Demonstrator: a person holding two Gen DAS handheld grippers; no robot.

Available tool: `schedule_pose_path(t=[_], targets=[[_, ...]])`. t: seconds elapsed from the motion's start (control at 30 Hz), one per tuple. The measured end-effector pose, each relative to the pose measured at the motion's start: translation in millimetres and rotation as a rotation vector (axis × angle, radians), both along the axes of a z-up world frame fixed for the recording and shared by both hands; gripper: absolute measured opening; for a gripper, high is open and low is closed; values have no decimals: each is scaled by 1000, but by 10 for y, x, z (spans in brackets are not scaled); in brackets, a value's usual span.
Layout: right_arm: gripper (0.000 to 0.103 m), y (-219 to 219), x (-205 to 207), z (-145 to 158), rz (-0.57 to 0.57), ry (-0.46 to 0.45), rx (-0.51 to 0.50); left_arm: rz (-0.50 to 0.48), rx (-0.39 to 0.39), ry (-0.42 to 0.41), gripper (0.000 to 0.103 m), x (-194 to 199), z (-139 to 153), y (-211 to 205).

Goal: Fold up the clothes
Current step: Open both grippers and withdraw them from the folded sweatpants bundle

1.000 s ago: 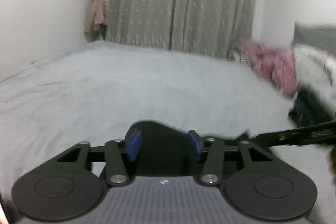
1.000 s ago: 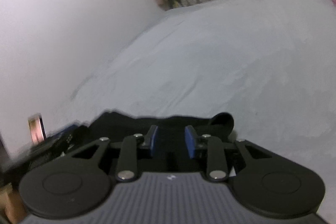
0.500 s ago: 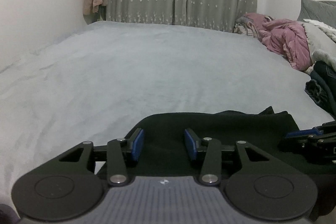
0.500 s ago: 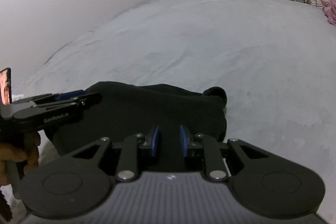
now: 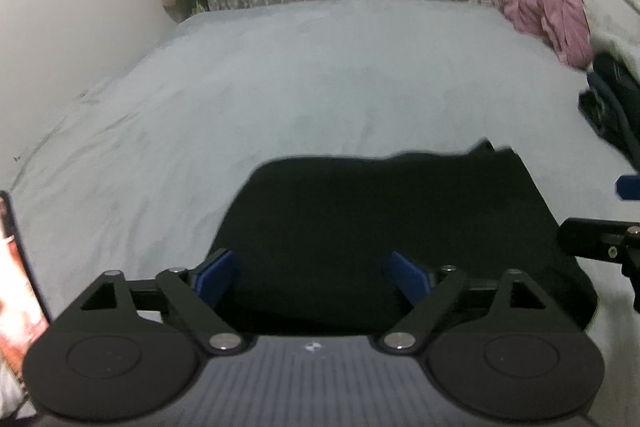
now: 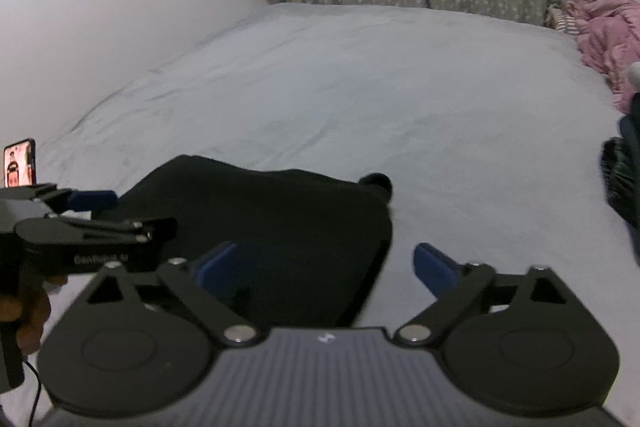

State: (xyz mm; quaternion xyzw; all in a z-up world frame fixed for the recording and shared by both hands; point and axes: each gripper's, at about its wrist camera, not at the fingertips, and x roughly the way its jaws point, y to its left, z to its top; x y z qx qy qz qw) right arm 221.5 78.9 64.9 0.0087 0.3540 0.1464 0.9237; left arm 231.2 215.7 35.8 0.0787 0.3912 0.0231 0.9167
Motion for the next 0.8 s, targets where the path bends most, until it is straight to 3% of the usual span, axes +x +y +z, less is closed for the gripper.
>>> schedule_pose_path(t=[0.17, 0.33, 0.5, 0.8], targets=[[103, 30, -311, 51, -107, 63, -73, 2, -32, 73, 102, -55, 49, 0], [103, 12, -553, 27, -203, 110, -41, -12, 24, 129, 102, -169, 40, -17], [103, 42, -690, 4, -278, 142, -59, -44, -3, 184, 102, -281, -53, -44], [103, 177, -770, 14, -261, 170, -121, -40, -24, 206, 102, -353, 42, -12]])
